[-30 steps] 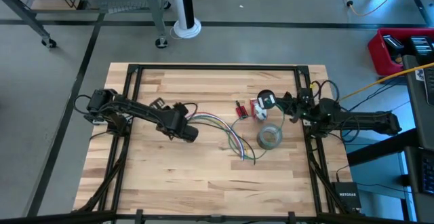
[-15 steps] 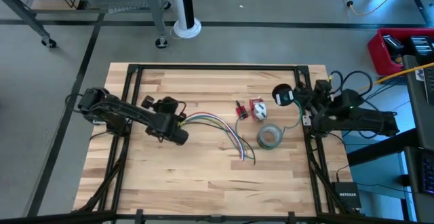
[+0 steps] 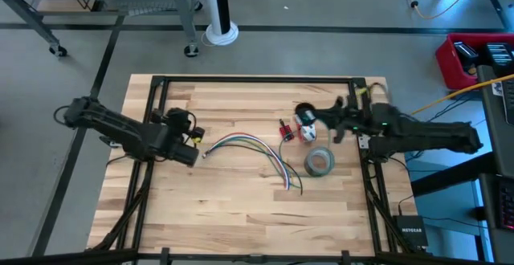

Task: Coil cords
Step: Coil green wire onto the spool

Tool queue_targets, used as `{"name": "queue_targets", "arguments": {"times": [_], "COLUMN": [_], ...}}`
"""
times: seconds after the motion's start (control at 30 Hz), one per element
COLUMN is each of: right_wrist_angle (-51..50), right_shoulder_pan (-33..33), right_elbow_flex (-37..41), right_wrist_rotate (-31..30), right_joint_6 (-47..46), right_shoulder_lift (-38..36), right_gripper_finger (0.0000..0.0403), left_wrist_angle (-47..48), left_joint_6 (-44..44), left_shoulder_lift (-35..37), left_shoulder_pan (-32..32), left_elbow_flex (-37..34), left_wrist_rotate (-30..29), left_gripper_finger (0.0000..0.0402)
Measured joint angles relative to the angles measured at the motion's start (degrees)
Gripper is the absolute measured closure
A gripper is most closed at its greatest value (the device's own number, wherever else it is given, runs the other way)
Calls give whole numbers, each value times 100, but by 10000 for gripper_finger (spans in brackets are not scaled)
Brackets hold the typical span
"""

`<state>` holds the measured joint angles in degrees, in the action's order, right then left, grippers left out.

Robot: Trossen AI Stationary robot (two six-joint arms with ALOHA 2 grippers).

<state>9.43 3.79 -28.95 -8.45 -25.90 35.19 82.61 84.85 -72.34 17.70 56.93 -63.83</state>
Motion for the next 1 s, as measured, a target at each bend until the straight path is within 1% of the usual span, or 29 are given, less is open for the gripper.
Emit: {"name": "queue_targets", "arguments": {"times": [0.07, 0.17, 0.33, 0.4, 0.5, 0.6, 0.7, 0.8, 0.9, 1.0], "right_wrist_angle": [420, 1035, 1328, 1315, 1292, 1277, 1266, 1253, 1220, 1179], "right_shoulder_pan": [0, 4, 10, 11, 11, 11, 11, 11, 11, 11], "right_elbow_flex": [2, -44, -426, -645, -957, -1210, -1341, -1353, -1353, -1353], "right_wrist_rotate": [4, -49, -570, -620, -554, -549, -548, -490, -497, -503], "right_joint_6": [93, 169, 264, 396, 537, 541, 543, 541, 537, 537], "right_shoulder_lift": [462, 1031, 1920, 2228, 2611, 2870, 3011, 3088, 3141, 3148], "right_gripper_finger": [401, 401, 401, 401, 401, 398, 399, 401, 399, 400], "left_wrist_angle": [-655, -2017, -4437, -5112, -5683, -5871, -5975, -6408, -7270, -8149], "left_joint_6": [-375, -1018, -2240, -2751, -3151, -3177, -3256, -3319, -3713, -4194], "left_shoulder_lift": [292, 569, 609, 595, 590, 590, 590, 586, 504, 282], "left_shoulder_pan": [98, 235, 294, 248, 169, 68, -35, -105, -163, -204], "left_elbow_flex": [-202, -532, -1085, -1277, -1448, -1523, -1526, -1528, -1526, -1526], "left_wrist_rotate": [-1, 57, 291, 559, 1143, 1752, 2180, 2326, 2336, 2336], "left_gripper_finger": [400, 398, 395, 394, 389, 376, 354, 325, 298, 282]}}
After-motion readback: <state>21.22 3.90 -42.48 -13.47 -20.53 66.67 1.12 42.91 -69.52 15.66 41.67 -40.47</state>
